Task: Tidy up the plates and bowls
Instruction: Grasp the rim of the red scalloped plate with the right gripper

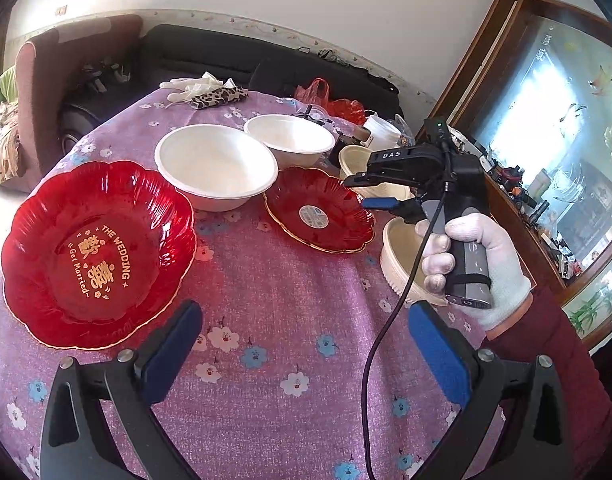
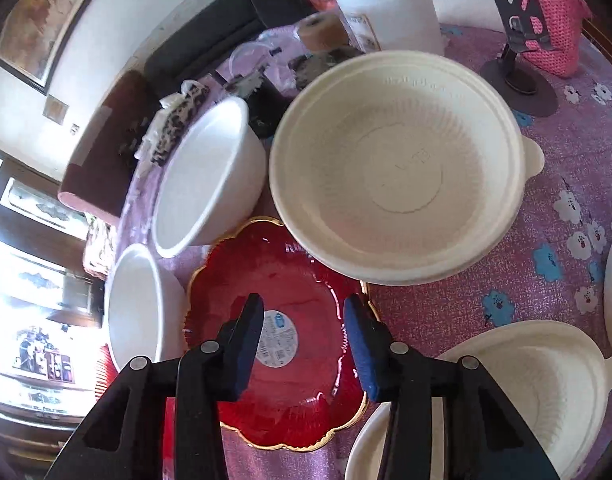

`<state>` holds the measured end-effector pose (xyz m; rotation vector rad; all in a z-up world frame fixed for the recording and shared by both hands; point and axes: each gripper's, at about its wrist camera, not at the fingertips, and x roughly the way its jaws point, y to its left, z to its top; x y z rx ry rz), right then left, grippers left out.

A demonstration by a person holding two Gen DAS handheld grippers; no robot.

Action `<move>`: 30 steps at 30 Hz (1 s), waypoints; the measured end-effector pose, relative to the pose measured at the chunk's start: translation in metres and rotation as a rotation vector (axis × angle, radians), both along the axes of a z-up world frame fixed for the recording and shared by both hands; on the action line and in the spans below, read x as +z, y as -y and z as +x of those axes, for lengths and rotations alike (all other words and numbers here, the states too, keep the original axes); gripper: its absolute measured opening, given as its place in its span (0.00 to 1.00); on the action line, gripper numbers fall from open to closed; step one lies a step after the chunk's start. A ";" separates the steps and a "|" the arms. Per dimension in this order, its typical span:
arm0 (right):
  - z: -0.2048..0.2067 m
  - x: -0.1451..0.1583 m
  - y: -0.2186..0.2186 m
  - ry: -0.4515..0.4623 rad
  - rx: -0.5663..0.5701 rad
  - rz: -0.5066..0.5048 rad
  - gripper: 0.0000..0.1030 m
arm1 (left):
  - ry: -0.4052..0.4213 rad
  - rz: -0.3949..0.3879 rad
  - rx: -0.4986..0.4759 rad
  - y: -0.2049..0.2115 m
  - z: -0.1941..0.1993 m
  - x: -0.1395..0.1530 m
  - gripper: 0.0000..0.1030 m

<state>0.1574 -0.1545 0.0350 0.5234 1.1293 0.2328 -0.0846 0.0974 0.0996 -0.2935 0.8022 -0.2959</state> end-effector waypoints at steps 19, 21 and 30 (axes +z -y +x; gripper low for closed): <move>-0.016 -0.018 -0.011 -0.081 0.029 -0.124 0.08 | -0.027 -0.026 0.005 0.000 0.001 -0.007 1.00; -0.032 -0.017 -0.012 -0.071 0.051 -0.132 0.08 | -0.031 -0.018 0.005 0.001 0.001 -0.008 1.00; -0.120 -0.015 0.009 -0.085 0.161 -0.155 0.09 | -0.046 -0.003 -0.012 0.012 0.006 -0.008 1.00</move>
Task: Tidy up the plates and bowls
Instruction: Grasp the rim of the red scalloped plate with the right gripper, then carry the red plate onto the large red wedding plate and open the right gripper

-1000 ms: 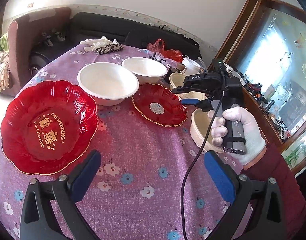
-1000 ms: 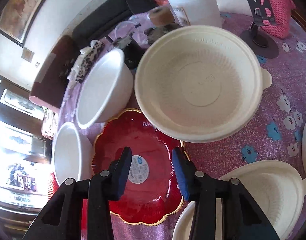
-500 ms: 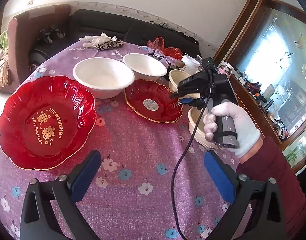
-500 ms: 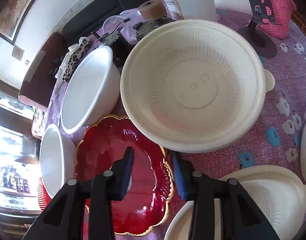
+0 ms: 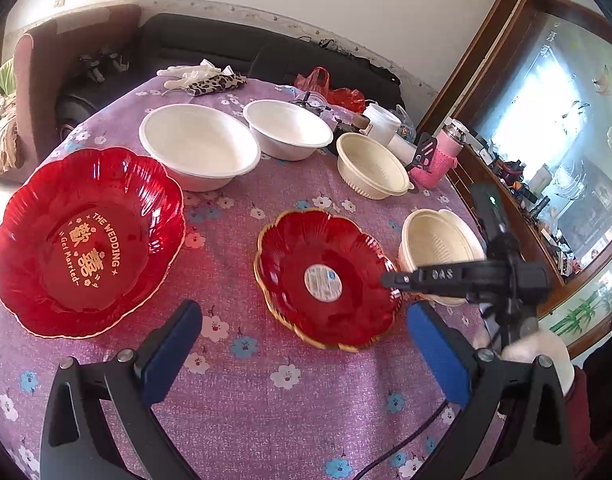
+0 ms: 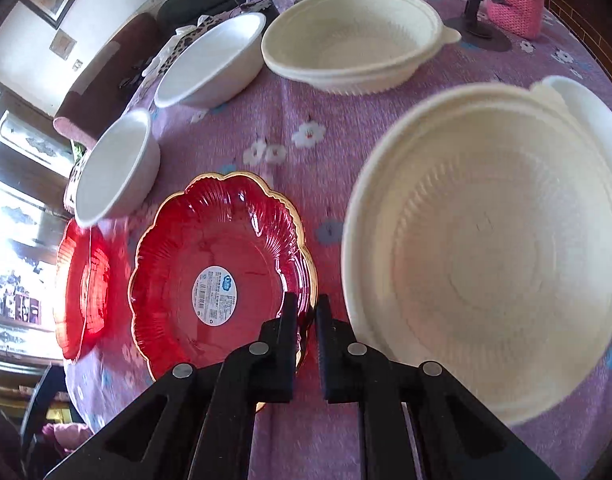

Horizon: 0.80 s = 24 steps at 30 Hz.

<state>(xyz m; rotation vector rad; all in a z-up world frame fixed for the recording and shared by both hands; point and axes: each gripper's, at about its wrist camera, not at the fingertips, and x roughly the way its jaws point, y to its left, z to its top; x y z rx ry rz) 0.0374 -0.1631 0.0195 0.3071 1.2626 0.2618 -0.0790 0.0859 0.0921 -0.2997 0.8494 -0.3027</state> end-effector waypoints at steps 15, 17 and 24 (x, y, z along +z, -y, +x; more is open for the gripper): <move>-0.094 -0.013 0.040 0.088 -0.014 0.103 0.21 | -0.201 0.050 -0.035 0.047 0.048 -0.066 0.75; -0.096 -0.017 0.041 0.095 -0.025 0.123 0.24 | -0.213 0.049 -0.043 0.049 0.054 -0.072 0.75; -0.096 -0.018 0.037 0.146 -0.076 0.144 0.26 | -0.204 0.111 -0.067 0.070 0.058 -0.075 0.45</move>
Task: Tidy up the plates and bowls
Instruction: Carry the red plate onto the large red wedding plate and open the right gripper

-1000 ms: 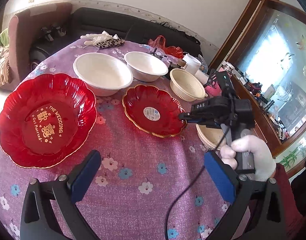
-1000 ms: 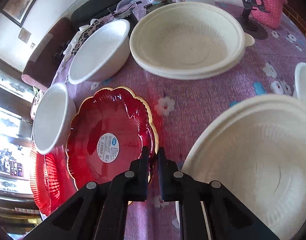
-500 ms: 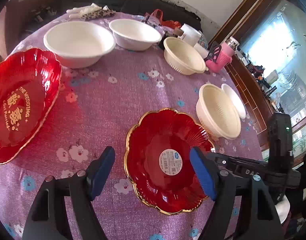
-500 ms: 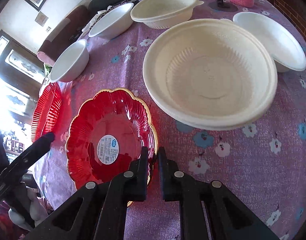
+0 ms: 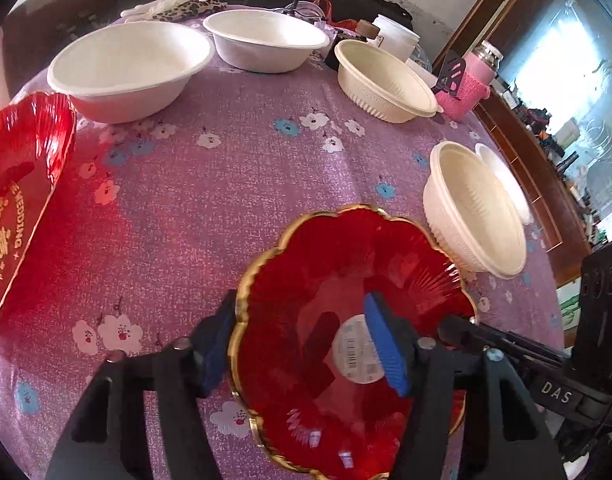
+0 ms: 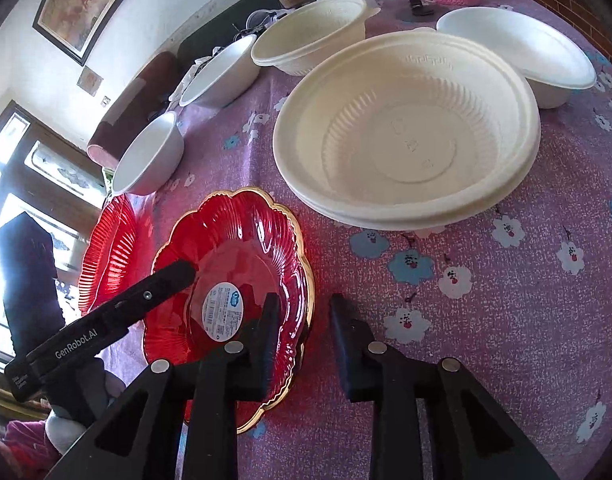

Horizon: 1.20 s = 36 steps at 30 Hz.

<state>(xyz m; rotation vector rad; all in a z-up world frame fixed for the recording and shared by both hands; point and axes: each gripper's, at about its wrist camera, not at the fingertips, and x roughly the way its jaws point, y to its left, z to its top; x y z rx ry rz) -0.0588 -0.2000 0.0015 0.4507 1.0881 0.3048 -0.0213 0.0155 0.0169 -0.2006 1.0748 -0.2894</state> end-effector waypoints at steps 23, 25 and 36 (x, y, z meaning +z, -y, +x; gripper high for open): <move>0.046 0.110 -0.178 0.239 0.218 0.005 0.26 | 0.160 0.002 0.414 -0.194 -0.030 0.087 0.38; 0.060 0.106 -0.209 0.231 0.258 -0.005 0.26 | 0.136 0.016 0.462 -0.218 -0.024 0.078 0.38; 0.122 0.042 -0.292 0.100 0.328 -0.107 0.27 | 0.011 0.070 0.537 -0.258 0.012 0.023 0.39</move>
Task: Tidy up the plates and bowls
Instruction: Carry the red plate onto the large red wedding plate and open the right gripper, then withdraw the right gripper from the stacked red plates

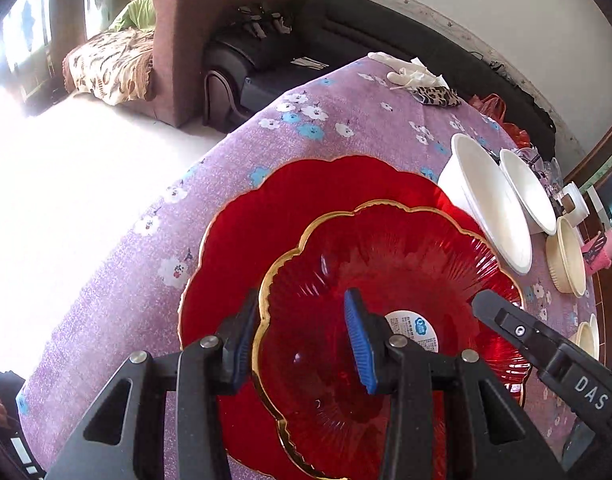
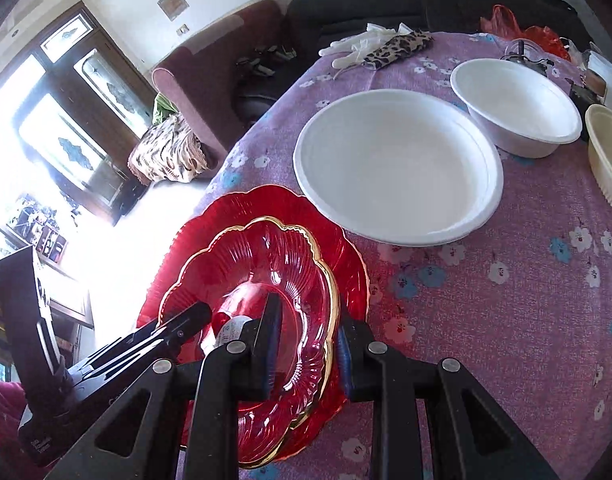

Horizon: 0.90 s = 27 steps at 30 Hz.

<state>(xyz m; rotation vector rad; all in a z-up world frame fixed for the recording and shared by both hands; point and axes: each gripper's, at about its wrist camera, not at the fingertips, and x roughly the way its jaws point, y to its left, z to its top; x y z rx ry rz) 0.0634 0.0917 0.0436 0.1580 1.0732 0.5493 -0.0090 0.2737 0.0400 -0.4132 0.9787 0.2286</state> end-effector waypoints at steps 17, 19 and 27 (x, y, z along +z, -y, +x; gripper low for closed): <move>0.000 -0.007 -0.015 0.150 0.002 -0.117 0.32 | 0.088 0.010 0.004 -0.011 -0.002 0.021 0.60; -0.002 -0.004 -0.014 0.170 -0.002 -0.120 0.33 | 0.111 0.013 0.012 -0.013 -0.008 0.031 0.60; -0.041 0.032 0.024 0.274 -0.063 -0.076 0.41 | 0.211 -0.021 0.006 0.001 -0.044 0.060 0.72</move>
